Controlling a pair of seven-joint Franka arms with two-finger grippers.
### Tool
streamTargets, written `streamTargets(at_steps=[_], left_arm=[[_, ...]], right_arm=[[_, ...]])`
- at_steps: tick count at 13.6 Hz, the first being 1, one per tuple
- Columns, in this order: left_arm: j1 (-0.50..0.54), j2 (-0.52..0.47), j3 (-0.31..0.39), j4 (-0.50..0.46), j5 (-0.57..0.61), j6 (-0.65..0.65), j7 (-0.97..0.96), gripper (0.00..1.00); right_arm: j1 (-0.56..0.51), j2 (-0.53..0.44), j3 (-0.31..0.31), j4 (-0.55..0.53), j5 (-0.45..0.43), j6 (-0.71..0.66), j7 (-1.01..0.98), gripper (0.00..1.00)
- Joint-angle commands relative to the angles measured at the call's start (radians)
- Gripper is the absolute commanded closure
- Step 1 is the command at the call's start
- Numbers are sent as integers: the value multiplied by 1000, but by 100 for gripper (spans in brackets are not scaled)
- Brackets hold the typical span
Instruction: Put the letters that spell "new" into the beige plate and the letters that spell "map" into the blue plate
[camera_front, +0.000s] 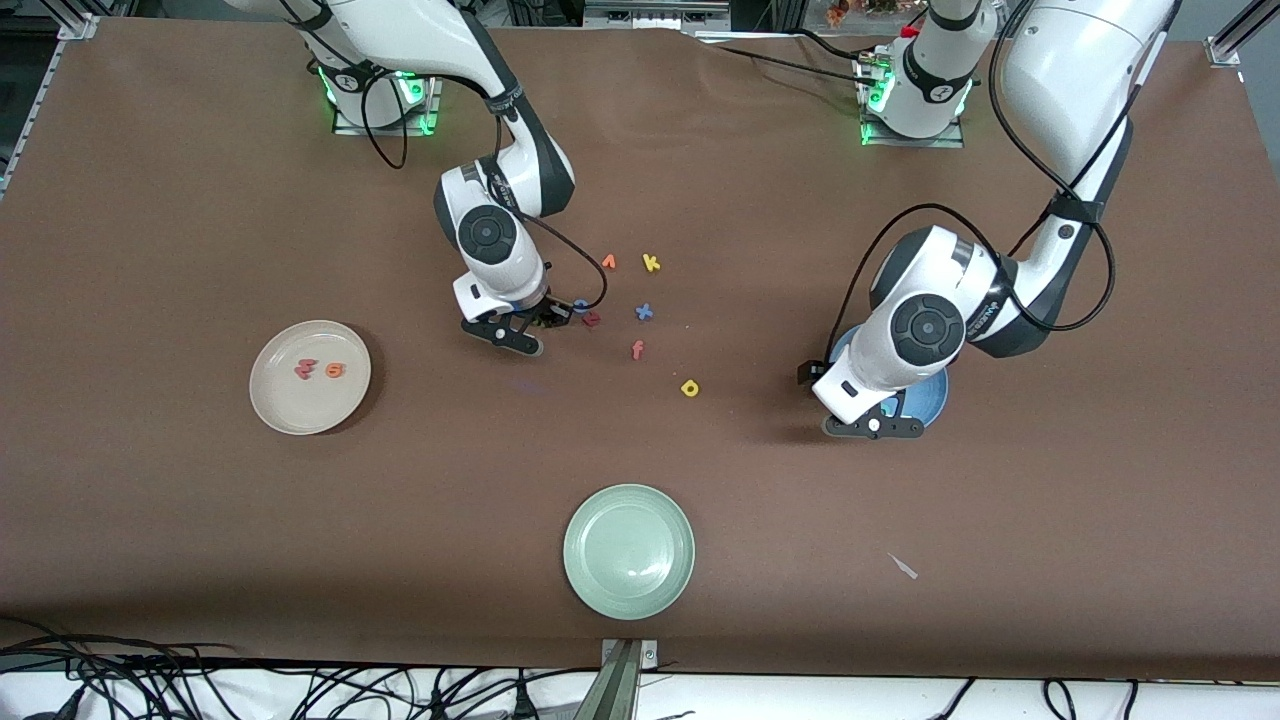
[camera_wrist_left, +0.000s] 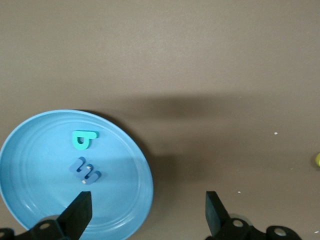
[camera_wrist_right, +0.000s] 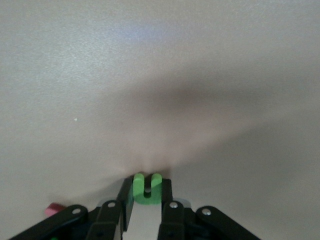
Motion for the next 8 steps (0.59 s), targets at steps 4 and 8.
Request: streamTargets(at_steps=[4, 8], left_arm=[[-69, 91, 4, 142, -33, -20, -138, 0], [-98, 125, 4, 174, -92, -9, -159, 0]], right_arm=[[-16, -16, -176, 103, 1, -220, -315, 100], [-122, -7, -251, 105, -8, -228, -577, 100]])
